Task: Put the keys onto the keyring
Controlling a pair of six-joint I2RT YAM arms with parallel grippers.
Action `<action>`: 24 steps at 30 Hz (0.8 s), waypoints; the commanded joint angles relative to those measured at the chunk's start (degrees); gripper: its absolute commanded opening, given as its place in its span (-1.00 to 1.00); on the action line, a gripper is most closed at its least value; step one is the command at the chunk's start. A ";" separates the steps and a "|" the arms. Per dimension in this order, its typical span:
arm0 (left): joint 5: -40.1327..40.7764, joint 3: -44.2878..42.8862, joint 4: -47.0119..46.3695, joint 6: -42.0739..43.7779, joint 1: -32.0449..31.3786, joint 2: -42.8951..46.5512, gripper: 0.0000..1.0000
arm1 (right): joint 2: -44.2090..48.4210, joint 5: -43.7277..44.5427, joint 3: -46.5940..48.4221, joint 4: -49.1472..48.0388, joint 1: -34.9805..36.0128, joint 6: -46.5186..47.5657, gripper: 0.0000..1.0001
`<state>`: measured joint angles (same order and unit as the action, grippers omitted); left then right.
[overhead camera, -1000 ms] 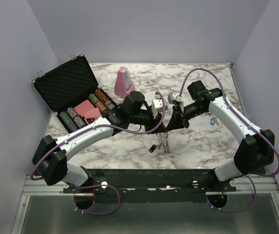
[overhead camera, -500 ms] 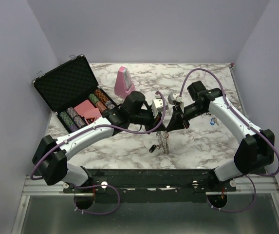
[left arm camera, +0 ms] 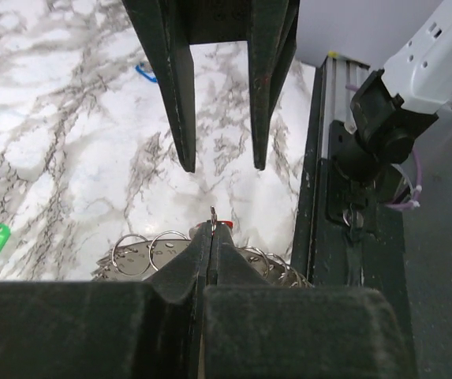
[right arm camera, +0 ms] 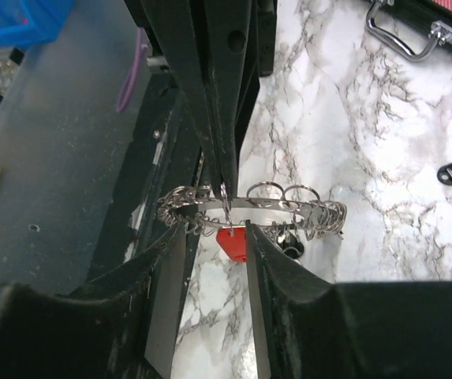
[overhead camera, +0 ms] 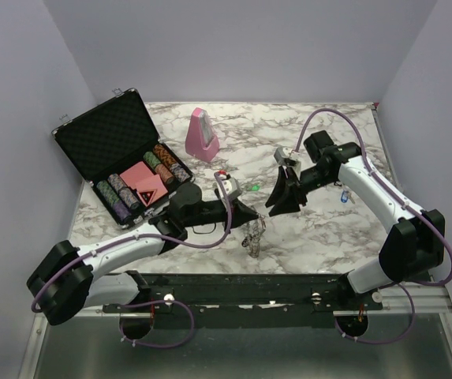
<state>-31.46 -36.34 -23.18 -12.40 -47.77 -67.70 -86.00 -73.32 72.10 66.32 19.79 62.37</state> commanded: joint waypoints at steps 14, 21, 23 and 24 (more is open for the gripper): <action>6.94 14.72 -68.05 -11.68 -0.57 -11.75 -1.00 | 1.62 -12.71 -3.71 -21.84 -1.85 -30.18 -0.07; 10.28 15.24 -68.05 -10.98 -0.57 -10.17 -1.00 | 3.91 -13.17 -7.32 -30.11 -3.44 -37.85 -0.09; 10.98 15.33 -68.05 -10.80 -0.57 -9.82 -1.00 | 3.82 -11.42 -7.58 -29.94 -3.44 -37.06 -0.10; 10.98 15.42 -67.96 -10.80 -0.57 -9.56 -1.00 | 3.64 -10.89 -7.58 -29.68 -3.44 -36.62 -0.10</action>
<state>-23.33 -21.06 -71.99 -23.00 -48.12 -79.26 -83.48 -83.31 65.58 39.92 16.27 28.01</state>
